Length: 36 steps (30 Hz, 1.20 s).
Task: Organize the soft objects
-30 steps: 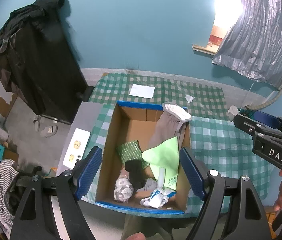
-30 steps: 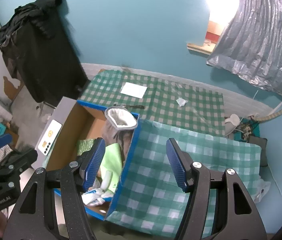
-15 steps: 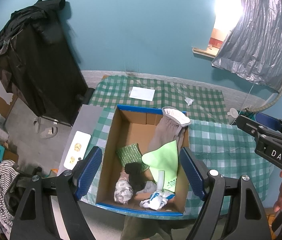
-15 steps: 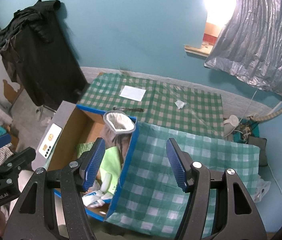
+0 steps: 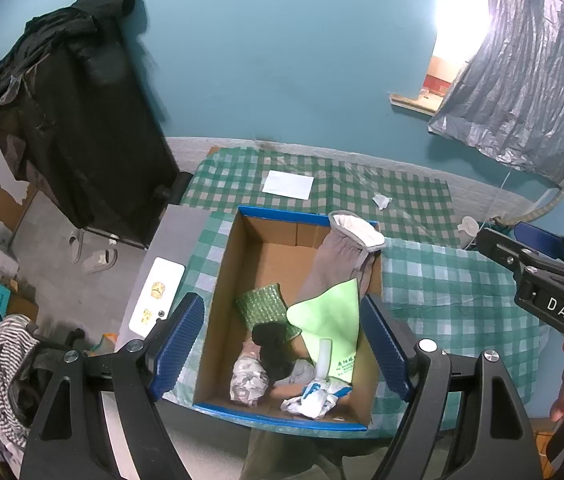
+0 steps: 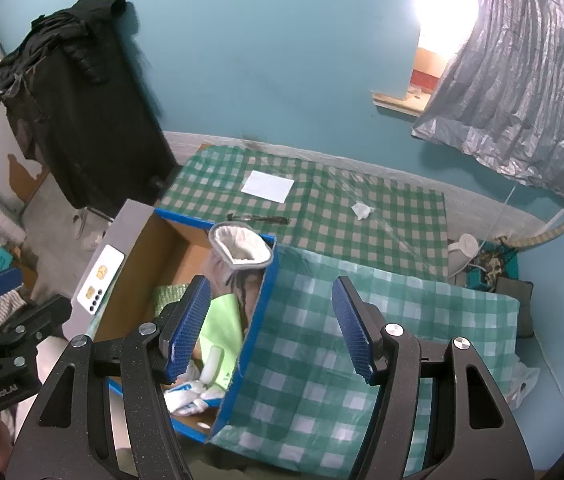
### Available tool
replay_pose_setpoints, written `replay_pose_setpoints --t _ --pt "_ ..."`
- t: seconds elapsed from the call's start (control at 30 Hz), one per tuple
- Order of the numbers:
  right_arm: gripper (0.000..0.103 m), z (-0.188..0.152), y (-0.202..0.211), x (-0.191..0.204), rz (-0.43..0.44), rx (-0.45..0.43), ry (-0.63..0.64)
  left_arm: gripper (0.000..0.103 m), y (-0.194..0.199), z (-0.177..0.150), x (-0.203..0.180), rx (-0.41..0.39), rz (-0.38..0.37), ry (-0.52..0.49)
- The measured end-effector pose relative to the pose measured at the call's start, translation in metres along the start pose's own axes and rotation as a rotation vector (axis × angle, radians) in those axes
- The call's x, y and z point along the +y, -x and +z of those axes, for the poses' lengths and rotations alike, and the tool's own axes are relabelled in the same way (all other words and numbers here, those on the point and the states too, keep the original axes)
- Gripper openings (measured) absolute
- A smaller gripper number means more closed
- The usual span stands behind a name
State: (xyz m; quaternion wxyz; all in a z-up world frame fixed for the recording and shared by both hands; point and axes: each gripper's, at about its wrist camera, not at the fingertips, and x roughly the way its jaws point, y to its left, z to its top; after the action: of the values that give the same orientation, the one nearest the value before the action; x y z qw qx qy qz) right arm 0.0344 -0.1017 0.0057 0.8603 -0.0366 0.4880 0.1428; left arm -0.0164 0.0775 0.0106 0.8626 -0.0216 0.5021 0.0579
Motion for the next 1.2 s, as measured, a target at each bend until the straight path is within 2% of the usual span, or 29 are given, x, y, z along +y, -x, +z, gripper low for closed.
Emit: replay_pose_setpoints --t 1.2 --pt "0.063 -0.0069 -0.0039 -0.0012 0.002 0.013 -0.002 0.082 -0.001 -0.0054 -0.0046 0.019 0.002 0.007"
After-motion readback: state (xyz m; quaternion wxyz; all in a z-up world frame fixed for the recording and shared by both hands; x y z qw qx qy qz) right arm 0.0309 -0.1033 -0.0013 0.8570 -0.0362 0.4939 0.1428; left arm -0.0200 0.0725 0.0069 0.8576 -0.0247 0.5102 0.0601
